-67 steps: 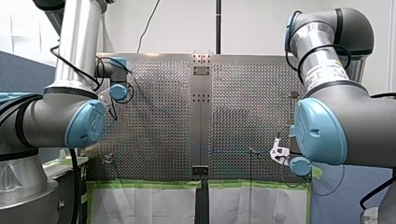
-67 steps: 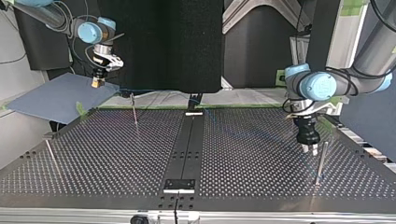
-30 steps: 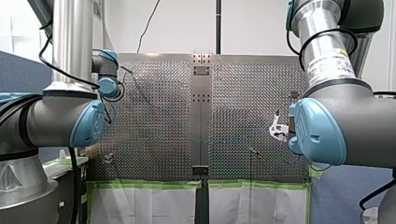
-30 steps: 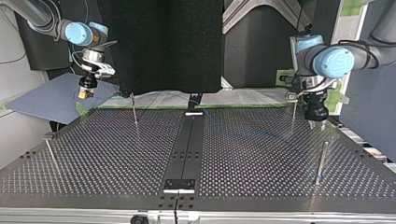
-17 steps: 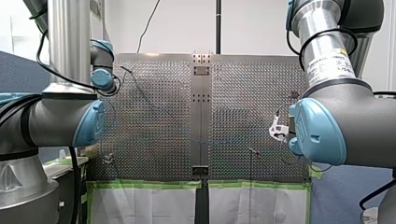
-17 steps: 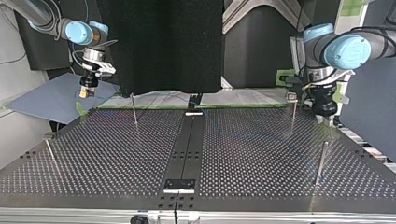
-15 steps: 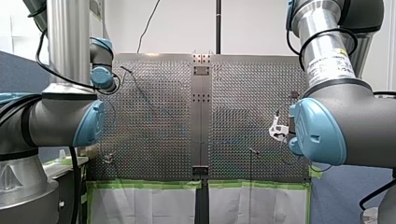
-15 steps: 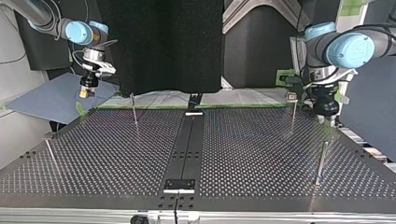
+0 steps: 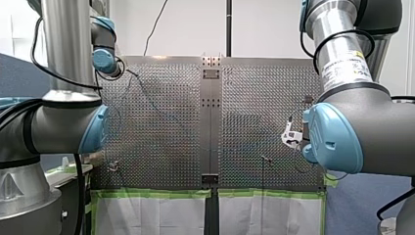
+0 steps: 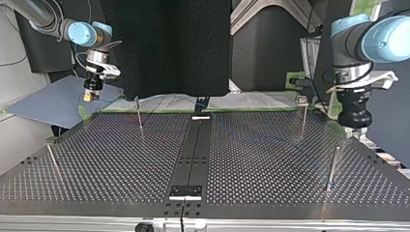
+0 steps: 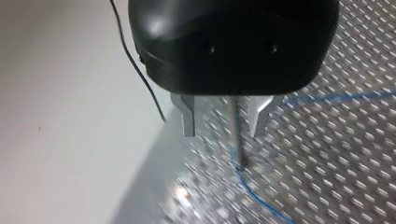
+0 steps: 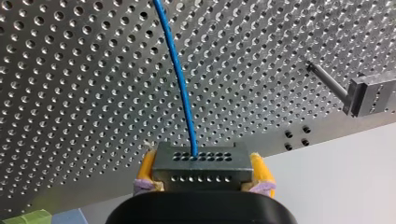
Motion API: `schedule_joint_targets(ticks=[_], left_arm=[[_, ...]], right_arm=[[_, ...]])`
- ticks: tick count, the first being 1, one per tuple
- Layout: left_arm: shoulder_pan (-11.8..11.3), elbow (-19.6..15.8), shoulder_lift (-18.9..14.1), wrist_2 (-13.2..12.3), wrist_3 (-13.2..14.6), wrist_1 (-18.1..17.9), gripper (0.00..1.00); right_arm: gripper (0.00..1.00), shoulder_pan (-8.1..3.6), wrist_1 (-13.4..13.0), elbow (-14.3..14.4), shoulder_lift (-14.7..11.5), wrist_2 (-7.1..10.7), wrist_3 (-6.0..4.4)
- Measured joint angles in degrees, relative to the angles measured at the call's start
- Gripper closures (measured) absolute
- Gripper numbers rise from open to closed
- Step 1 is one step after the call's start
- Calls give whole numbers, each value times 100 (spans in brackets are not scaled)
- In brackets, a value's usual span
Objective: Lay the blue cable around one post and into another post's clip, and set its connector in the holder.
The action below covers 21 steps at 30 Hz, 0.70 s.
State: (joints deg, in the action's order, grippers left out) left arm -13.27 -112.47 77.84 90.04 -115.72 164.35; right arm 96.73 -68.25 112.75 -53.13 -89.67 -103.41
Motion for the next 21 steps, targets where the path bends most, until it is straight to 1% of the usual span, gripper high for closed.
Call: schedule_joint_targets(ticks=[4, 8, 11, 13, 14, 16, 17, 18, 21], left_arm=[[-23, 189, -189, -177, 103, 189, 43], [-36, 401, -402, -373, 287, 401, 43], [-30, 556, -556, -441, 437, 556, 40], [-29, 651, -650, -456, 530, 652, 32], [-28, 711, -705, -460, 591, 712, 32], [-27, 800, -760, -463, 678, 800, 13], [-23, 859, -781, -465, 723, 861, 13], [-20, 903, -791, -465, 750, 903, 1], [-4, 1056, -805, -466, 813, 1057, 1]], right_arm=[[100, 0, -37, 12, 3, 35, -34], [100, 2, -46, 14, 6, 50, -46], [100, 4, -48, 14, 7, 53, -47], [100, 3, -48, 14, 7, 53, -48], [100, 4, -49, 14, 7, 54, -48], [100, 6, -52, 15, 7, 58, -48], [100, 5, -53, 15, 7, 61, -49], [100, 5, -54, 15, 7, 64, -52], [100, 5, -59, 16, 8, 69, -55]])
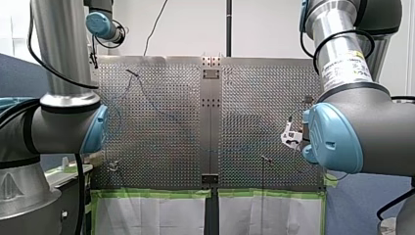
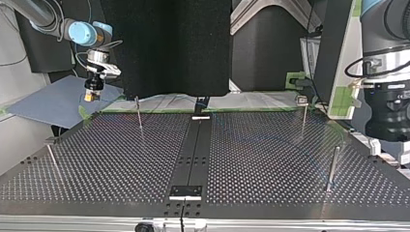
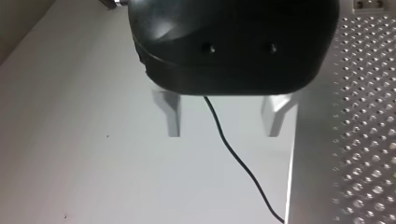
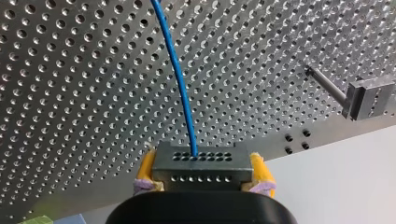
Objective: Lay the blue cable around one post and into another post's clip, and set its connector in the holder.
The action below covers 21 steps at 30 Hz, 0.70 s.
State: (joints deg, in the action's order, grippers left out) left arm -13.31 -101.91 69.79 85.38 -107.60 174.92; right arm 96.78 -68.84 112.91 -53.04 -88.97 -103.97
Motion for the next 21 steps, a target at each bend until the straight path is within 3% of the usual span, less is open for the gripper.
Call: schedule_joint_targets(ticks=[7, 12, 21], left_arm=[[57, 348, 12, 49, 196, 348, 1], [122, 567, 136, 281, 455, 634, 1], [338, 521, 454, 755, 934, 1115, 1]], right_arm=[[100, 5, -6, 0, 2, 2, -2], [100, 11, -2, 0, 5, 2, -3], [100, 15, 1, 0, 7, 2, -3]])
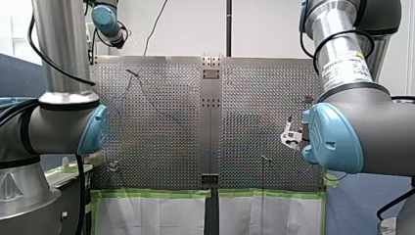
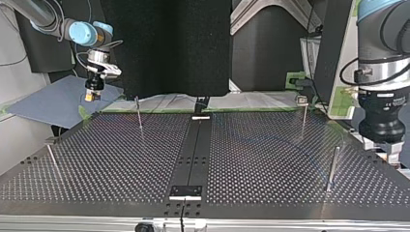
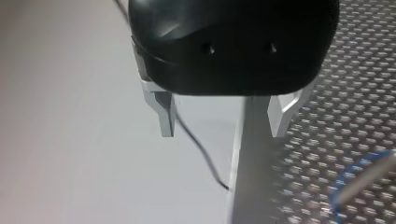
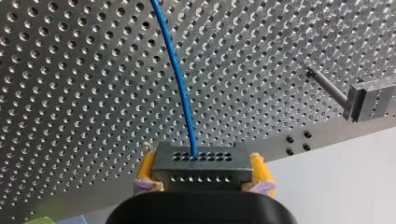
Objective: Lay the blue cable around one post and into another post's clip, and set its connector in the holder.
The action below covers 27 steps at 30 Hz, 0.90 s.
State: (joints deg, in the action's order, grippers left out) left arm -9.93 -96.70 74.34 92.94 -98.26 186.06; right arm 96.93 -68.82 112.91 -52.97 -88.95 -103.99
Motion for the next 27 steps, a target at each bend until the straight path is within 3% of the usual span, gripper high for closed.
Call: schedule_joint_targets(ticks=[8, 27], left_arm=[[188, -12, 107, 301, 189, 401, 1], [421, -14, 151, 264, 220, 1345, 1]], right_arm=[[100, 2, 7, 0, 2, 0, 0], [100, 2, 25, 8, 7, 0, -7]])
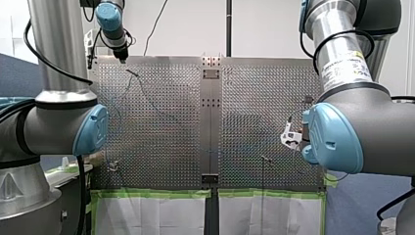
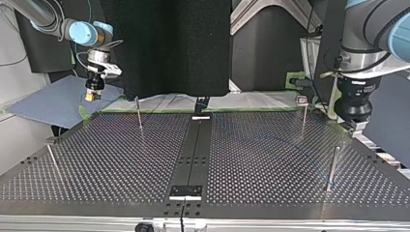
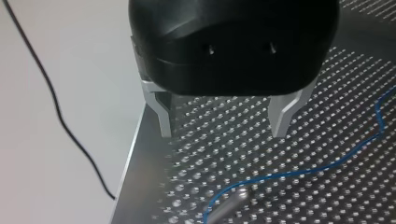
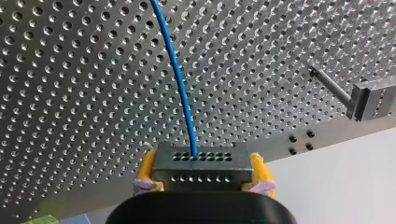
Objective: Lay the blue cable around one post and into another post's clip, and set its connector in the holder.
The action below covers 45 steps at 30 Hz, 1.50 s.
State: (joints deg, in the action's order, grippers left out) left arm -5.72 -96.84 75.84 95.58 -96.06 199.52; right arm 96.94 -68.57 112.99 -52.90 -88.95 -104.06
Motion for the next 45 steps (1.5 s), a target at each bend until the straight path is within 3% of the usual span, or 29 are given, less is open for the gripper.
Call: schedule_joint_targets(ticks=[8, 15, 26, 45], left_arm=[[12, 0, 10, -8, -8, 366, 1], [15, -6, 12, 57, -22, 415, 1], [25, -8, 11, 429, -9, 457, 1], [31, -15, 5, 466, 14, 458, 1]], right_arm=[[100, -1, -13, -1, 1, 0, -18], [100, -2, -18, 0, 2, 0, -19], [100, -1, -25, 0, 4, 46, -19], [100, 33, -34, 2, 10, 56, -19]])
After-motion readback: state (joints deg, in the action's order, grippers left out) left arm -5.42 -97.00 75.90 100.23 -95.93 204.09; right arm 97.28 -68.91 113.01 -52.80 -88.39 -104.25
